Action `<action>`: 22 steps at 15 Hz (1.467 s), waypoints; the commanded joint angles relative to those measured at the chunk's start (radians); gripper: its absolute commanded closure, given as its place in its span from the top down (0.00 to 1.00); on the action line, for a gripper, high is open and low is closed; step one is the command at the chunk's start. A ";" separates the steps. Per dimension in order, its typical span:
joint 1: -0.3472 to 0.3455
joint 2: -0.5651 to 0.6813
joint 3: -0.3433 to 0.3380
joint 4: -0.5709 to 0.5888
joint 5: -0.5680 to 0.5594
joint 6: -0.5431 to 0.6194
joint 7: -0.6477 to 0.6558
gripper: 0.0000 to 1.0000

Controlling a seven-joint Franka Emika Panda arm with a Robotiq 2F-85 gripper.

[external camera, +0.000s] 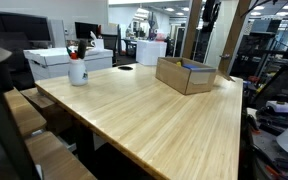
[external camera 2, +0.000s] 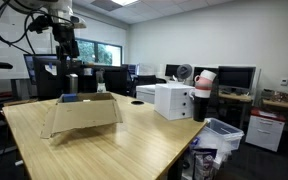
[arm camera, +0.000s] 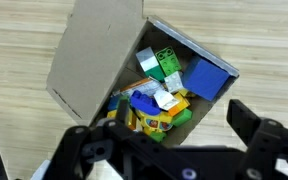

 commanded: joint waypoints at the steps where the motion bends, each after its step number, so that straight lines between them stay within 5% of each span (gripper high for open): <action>1: 0.006 0.001 -0.019 0.001 0.009 0.002 -0.003 1.00; 10: -0.026 0.040 -0.097 -0.003 0.052 0.040 0.028 1.00; 22: -0.081 0.181 -0.076 0.012 0.017 0.160 0.315 1.00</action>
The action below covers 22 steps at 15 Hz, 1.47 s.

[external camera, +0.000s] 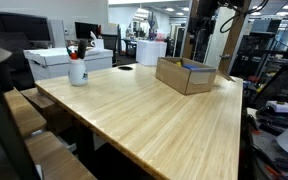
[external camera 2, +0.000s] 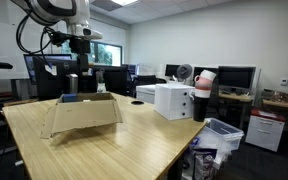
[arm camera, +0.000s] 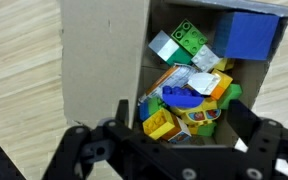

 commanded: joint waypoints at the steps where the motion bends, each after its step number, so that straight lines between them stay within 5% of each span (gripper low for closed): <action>1: -0.034 0.053 0.023 0.014 -0.014 0.032 0.097 1.00; 9: -0.062 0.111 0.019 0.010 -0.149 0.069 0.112 1.00; 22: -0.055 0.126 -0.007 0.008 -0.098 0.070 0.068 1.00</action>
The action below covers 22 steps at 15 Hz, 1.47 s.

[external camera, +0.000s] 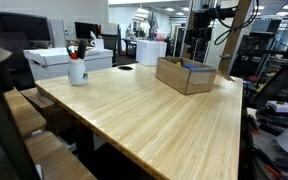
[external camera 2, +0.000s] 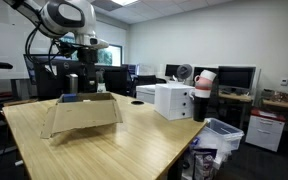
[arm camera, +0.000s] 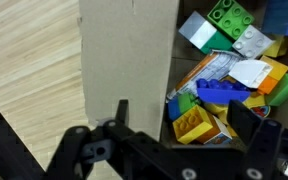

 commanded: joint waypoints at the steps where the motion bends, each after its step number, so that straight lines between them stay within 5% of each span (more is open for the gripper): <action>1: -0.016 0.037 -0.017 0.009 0.016 0.005 -0.011 1.00; 9: -0.016 0.118 -0.058 0.023 0.015 0.085 -0.032 1.00; 10: -0.017 0.127 -0.060 0.027 0.013 0.089 -0.025 0.75; 22: -0.015 0.180 -0.062 0.070 -0.070 0.076 0.168 0.06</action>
